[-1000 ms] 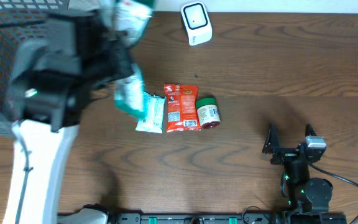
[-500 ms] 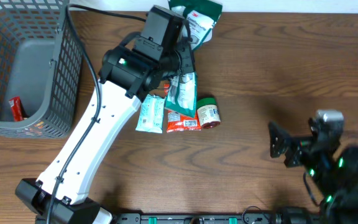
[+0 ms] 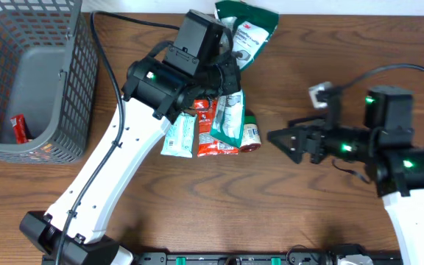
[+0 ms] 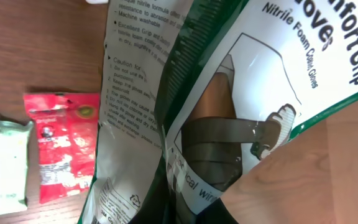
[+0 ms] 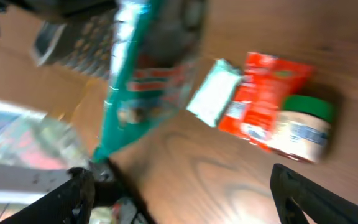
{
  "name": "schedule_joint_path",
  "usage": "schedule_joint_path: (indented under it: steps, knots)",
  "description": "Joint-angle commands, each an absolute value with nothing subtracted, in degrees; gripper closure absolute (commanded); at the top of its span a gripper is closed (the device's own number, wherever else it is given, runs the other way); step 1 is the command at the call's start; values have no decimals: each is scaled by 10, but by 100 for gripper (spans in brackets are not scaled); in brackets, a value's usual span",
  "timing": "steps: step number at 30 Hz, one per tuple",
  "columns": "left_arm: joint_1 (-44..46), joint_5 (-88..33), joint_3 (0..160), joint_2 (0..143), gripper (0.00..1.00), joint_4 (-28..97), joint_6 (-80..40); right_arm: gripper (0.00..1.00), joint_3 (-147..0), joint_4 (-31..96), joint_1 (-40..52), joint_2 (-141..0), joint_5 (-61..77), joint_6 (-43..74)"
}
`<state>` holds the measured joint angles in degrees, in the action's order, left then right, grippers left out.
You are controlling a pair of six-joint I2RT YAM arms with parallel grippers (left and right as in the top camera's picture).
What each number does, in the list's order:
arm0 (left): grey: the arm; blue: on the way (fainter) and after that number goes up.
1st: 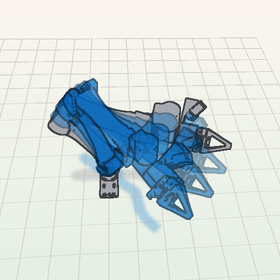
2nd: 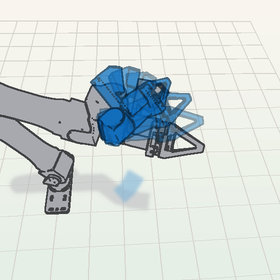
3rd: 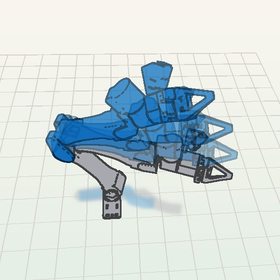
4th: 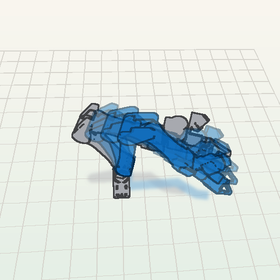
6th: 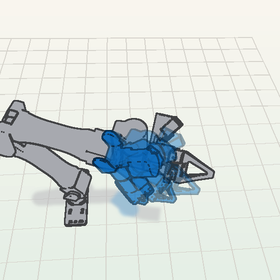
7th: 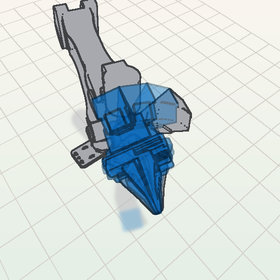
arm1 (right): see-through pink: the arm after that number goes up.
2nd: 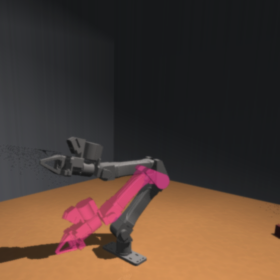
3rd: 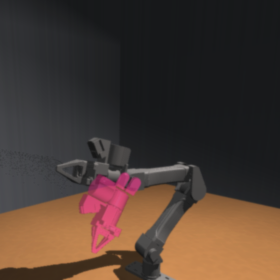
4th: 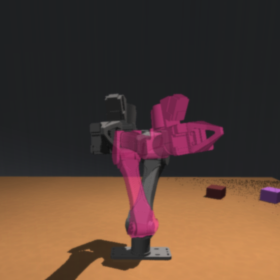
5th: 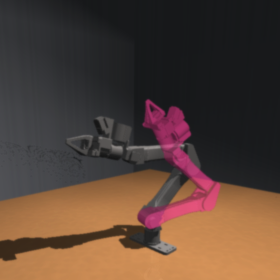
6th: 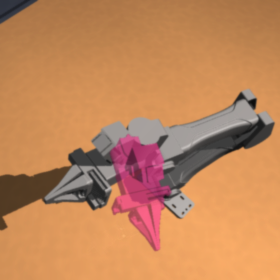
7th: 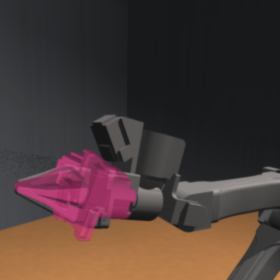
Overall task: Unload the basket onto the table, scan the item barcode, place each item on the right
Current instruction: 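Lift the glove packet out and pass it toward the right gripper, then hold the glove packet with the right gripper and lay it right of the jar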
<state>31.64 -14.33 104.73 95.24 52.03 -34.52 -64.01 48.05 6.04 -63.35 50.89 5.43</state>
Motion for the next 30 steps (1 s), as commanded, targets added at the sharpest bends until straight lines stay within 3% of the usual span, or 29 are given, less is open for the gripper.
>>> schedule_joint_path:
  steps: [1, 6, 13, 17, 21, 27, 30]
  knots:
    - [319, -139, 1052, 947, 93, 517, -344, 14, -662, 448, 107, -631, 526, 107]
    - [323, -138, 1052, 947, 93, 517, -344, 14, -667, 394, 194, -635, 354, 198]
    - [350, -137, 1052, 947, 93, 518, -344, 16, -667, 343, 270, -666, 218, 238]
    - [362, -137, 1052, 947, 93, 517, -345, 23, -667, 318, 301, -696, 199, 238]
    - [362, -136, 1052, 947, 93, 518, -344, 43, -667, 308, 316, -715, 161, 237]
    - [362, -88, 1052, 947, 93, 519, -344, 99, -667, 305, 317, -715, 144, 237]
    - [360, -50, 1052, 947, 93, 519, -344, 99, -667, 301, 315, -711, 144, 234]
